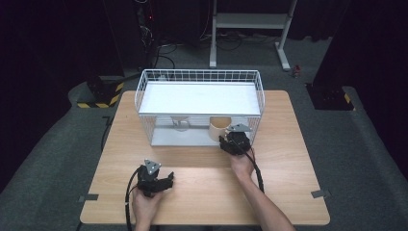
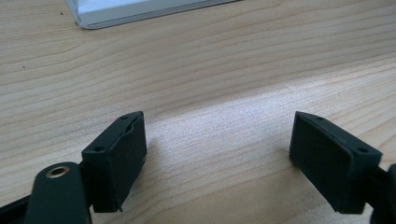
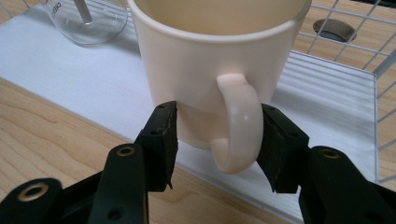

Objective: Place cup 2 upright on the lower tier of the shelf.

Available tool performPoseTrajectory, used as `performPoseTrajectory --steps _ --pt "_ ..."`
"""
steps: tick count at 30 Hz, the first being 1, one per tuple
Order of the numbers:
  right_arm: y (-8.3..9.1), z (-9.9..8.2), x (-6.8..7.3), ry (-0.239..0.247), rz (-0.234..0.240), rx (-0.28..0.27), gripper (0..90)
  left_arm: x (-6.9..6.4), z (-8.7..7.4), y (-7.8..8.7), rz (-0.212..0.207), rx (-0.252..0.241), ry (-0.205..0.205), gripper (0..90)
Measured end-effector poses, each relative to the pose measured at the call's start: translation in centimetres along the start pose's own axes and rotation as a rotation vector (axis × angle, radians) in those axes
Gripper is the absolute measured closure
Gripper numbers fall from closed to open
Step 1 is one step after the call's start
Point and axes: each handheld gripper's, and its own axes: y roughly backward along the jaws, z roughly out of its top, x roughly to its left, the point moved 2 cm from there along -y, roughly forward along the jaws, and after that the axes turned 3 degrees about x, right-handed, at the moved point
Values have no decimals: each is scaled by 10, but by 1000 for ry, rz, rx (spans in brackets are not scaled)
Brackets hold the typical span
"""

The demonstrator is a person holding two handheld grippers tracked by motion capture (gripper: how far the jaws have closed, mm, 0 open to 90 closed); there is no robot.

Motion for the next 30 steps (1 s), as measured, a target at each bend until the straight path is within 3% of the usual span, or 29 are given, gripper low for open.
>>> performPoseTrajectory --steps 16,23,28,30 --pt "-12 11 -2 0 6 5 528 0 0 0 -1 0 -3 191" --pt "-20 10 -1 -32 8 8 531 0 0 0 -1 1 -4 191" --pt "-23 10 -2 -25 2 -12 537 0 0 0 -1 1 -4 191" --pt "-24 10 -1 -53 -1 -5 540 0 0 0 -2 1 -4 191"
